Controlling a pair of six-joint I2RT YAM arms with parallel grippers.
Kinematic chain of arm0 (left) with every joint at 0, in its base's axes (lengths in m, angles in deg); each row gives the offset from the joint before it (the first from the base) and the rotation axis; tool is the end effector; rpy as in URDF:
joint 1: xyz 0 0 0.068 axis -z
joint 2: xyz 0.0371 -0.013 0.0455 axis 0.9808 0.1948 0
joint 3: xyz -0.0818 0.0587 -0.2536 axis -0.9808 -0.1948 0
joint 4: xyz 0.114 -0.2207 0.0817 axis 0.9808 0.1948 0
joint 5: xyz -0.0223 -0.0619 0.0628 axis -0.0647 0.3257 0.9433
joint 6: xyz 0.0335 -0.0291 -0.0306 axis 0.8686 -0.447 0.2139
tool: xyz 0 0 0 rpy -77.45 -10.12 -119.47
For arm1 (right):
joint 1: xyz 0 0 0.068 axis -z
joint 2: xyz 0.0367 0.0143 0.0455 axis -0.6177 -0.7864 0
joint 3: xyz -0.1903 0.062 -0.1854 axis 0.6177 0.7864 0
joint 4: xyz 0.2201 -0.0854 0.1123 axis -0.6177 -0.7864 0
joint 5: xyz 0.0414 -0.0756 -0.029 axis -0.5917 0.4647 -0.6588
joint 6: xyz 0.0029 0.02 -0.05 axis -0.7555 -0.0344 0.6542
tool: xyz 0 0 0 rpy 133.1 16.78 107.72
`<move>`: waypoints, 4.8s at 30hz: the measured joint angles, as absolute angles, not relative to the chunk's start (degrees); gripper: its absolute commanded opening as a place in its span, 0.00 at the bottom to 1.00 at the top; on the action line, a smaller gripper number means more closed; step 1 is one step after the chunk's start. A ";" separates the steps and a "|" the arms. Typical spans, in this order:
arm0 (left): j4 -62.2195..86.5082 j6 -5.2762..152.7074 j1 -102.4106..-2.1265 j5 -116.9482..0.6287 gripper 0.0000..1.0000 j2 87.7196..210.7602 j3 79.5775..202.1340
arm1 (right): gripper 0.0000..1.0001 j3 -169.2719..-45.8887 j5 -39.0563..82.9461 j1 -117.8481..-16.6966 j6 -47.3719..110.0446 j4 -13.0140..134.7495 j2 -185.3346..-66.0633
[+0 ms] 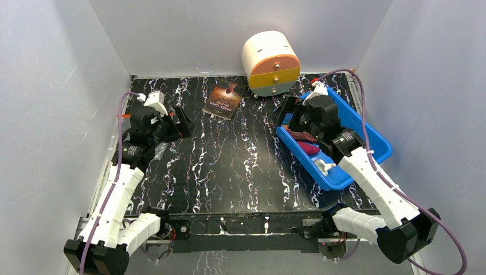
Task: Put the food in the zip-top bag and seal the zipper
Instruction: Pick up the zipper food storage bag at the center of the board.
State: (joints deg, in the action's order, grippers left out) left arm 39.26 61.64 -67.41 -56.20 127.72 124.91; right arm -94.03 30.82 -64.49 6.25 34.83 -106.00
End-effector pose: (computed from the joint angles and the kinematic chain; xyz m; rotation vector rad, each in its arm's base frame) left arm 0.2028 -0.0448 0.3545 -0.1411 1.9940 -0.5051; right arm 0.2122 0.1042 0.3604 0.1148 2.0761 0.6136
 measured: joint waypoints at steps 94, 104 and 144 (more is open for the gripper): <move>44.03 72.02 -61.36 -63.33 0.00 140.95 128.48 | 0.76 -97.53 13.49 -67.62 3.28 42.15 -116.91; 34.02 69.22 -61.16 -78.85 0.00 134.37 118.09 | 0.76 -101.57 17.82 -68.47 -11.85 44.47 -123.31; 30.17 62.73 -60.90 -83.57 0.52 128.44 111.93 | 0.00 -117.20 10.54 -68.69 -5.09 37.26 -141.19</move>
State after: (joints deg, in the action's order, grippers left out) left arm 30.17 62.73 -60.90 -83.57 128.44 111.93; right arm -117.20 10.54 -68.69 -5.09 37.26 -141.19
